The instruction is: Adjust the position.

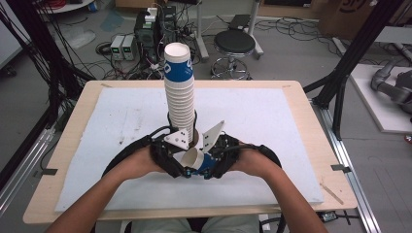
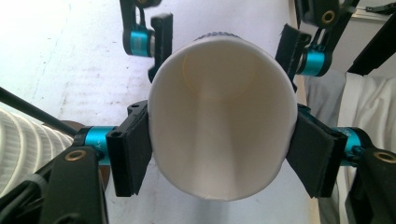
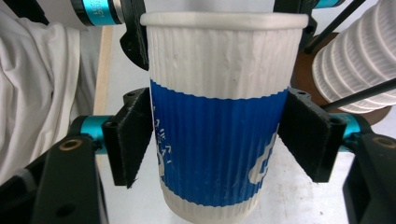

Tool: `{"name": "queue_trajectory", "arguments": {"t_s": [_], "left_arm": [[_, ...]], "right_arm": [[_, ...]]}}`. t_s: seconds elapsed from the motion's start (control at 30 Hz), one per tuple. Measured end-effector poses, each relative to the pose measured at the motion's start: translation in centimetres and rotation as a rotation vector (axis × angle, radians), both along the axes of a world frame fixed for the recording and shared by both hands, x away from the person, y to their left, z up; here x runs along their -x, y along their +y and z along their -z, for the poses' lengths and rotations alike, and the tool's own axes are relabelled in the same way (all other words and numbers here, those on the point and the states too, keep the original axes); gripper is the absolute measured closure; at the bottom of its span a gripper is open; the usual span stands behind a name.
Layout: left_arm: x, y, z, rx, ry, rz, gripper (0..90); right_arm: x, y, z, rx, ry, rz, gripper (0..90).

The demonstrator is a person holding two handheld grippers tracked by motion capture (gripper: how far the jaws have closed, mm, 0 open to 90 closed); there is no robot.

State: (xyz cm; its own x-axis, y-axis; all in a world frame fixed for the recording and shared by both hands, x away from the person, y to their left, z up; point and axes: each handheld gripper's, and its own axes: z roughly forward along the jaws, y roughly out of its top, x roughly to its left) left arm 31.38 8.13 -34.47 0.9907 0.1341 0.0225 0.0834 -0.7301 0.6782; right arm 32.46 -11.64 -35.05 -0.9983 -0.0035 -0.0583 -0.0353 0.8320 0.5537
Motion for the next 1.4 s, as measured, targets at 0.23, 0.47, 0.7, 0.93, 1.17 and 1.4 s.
{"name": "queue_trajectory", "arguments": {"t_s": [0.23, 0.47, 0.7, 0.93, 1.17, 1.4], "left_arm": [[0.0, 0.0, 0.1, -0.003, -0.004, 0.005, 30.0], [0.0, 0.5, 0.2, 0.071, -0.002, -0.01, 21.5], [0.2, 2.5, 0.6, 0.229, -0.006, -0.05, 21.1], [0.5, 5.5, 1.7, 0.467, -0.038, -0.169, 20.1], [0.4, 8.2, 2.6, 0.584, -0.085, -0.276, 20.0], [0.4, 9.6, 3.5, 0.653, -0.115, -0.349, 20.1]], "right_arm": [[0.0, 0.0, 0.2, -0.001, 0.005, 0.011, 32.8], [0.0, -0.9, 0.3, -0.064, 0.012, 0.024, 32.0], [-0.1, -3.3, 0.4, -0.164, 0.016, 0.069, 31.8], [-0.1, -6.0, 0.9, -0.311, 0.017, 0.139, 31.6], [0.1, -8.6, 1.3, -0.466, -0.01, 0.224, 31.6], [0.2, -10.8, 1.6, -0.578, -0.064, 0.315, 31.6]]}}
